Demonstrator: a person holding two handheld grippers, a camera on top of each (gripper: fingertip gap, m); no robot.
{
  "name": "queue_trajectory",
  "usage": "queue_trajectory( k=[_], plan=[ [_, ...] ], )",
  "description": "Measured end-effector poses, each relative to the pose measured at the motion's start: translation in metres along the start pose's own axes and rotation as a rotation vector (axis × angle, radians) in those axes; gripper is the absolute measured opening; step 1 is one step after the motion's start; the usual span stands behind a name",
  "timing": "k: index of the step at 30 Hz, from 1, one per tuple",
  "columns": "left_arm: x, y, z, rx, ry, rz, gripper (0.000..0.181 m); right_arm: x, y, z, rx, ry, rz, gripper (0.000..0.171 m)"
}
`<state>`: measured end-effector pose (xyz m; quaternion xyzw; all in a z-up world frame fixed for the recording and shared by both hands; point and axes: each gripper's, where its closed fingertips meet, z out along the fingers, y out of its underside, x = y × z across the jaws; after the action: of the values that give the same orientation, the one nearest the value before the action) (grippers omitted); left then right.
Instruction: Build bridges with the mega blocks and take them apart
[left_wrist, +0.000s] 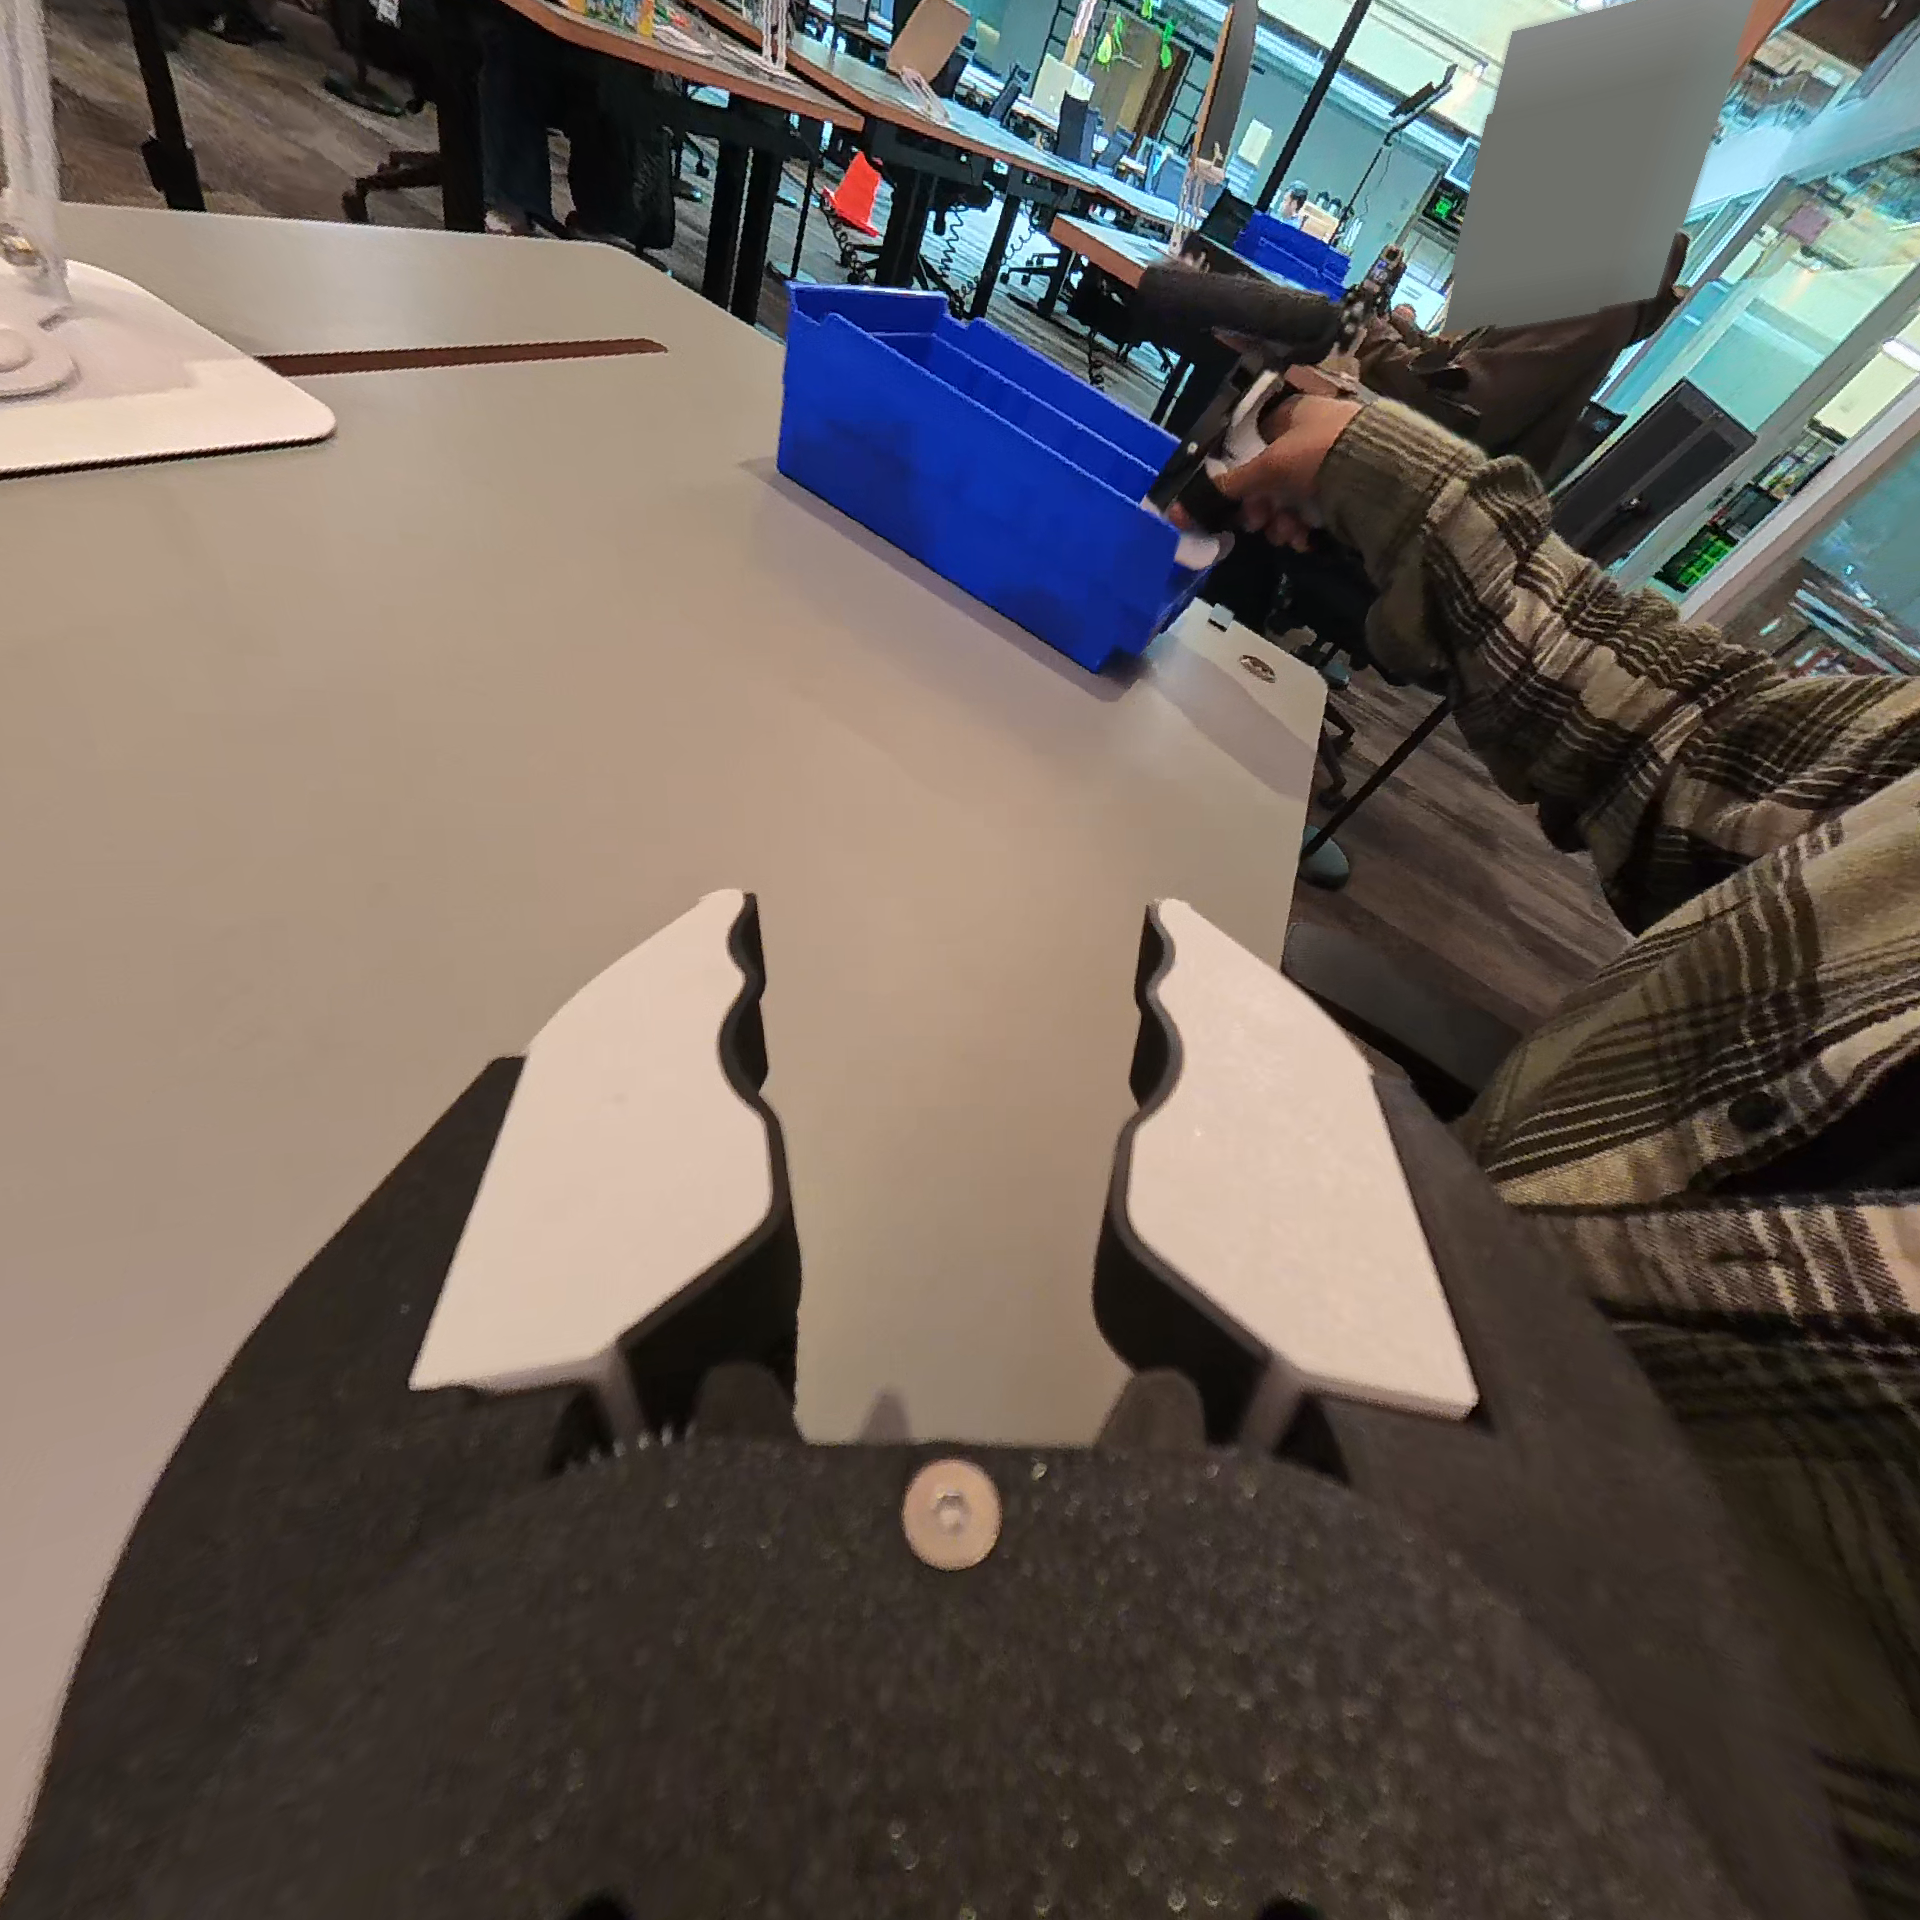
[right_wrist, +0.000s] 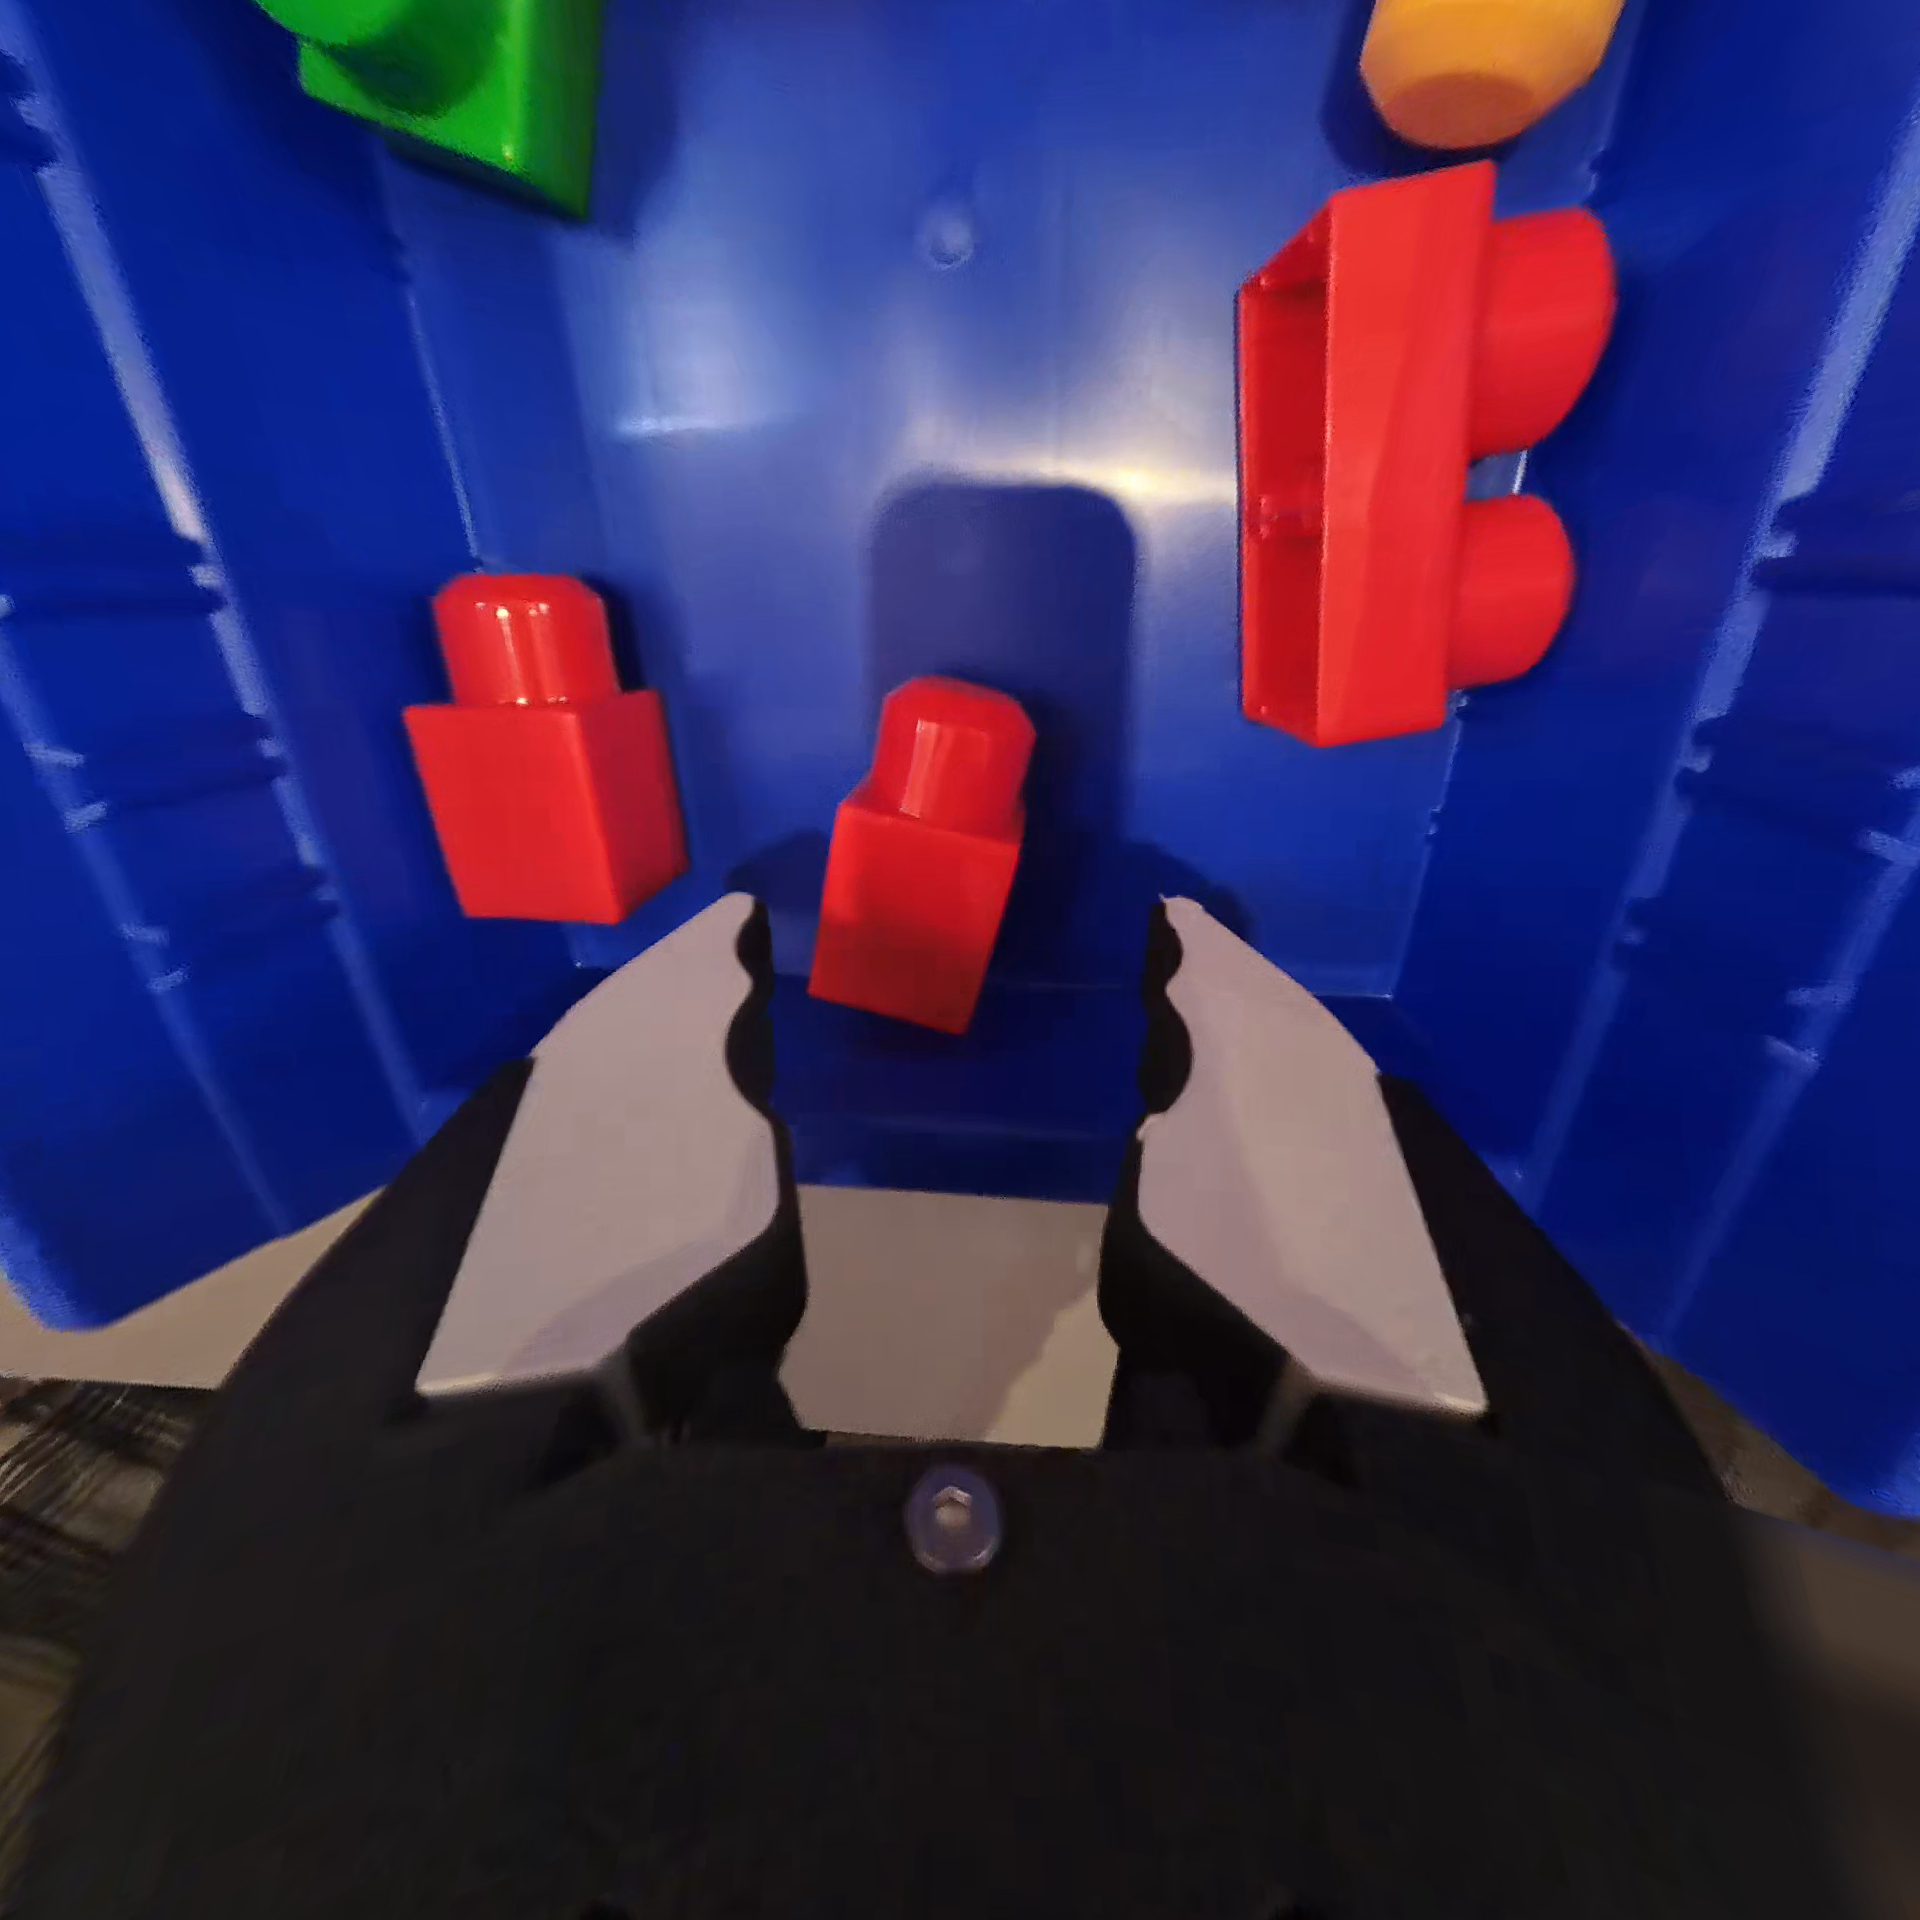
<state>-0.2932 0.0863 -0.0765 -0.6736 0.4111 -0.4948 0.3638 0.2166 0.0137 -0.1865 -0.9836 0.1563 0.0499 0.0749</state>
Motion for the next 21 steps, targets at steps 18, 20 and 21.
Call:
queue_trajectory(
  k=[18, 20, 21],
  plan=[
    [-0.003, 0.006, -0.007, 0.035, 0.017, -0.034, 0.069, -0.006, -0.005, 0.009, -0.160, -0.024, -0.050, 0.035],
    [-0.004, 0.006, -0.008, 0.037, 0.012, -0.035, 0.069, -0.008, -0.013, -0.003, -0.102, -0.023, -0.075, 0.035],
    [-0.005, 0.005, -0.007, 0.037, 0.012, -0.036, 0.069, -0.010, -0.017, -0.012, -0.065, -0.024, -0.095, 0.035]
  ],
)
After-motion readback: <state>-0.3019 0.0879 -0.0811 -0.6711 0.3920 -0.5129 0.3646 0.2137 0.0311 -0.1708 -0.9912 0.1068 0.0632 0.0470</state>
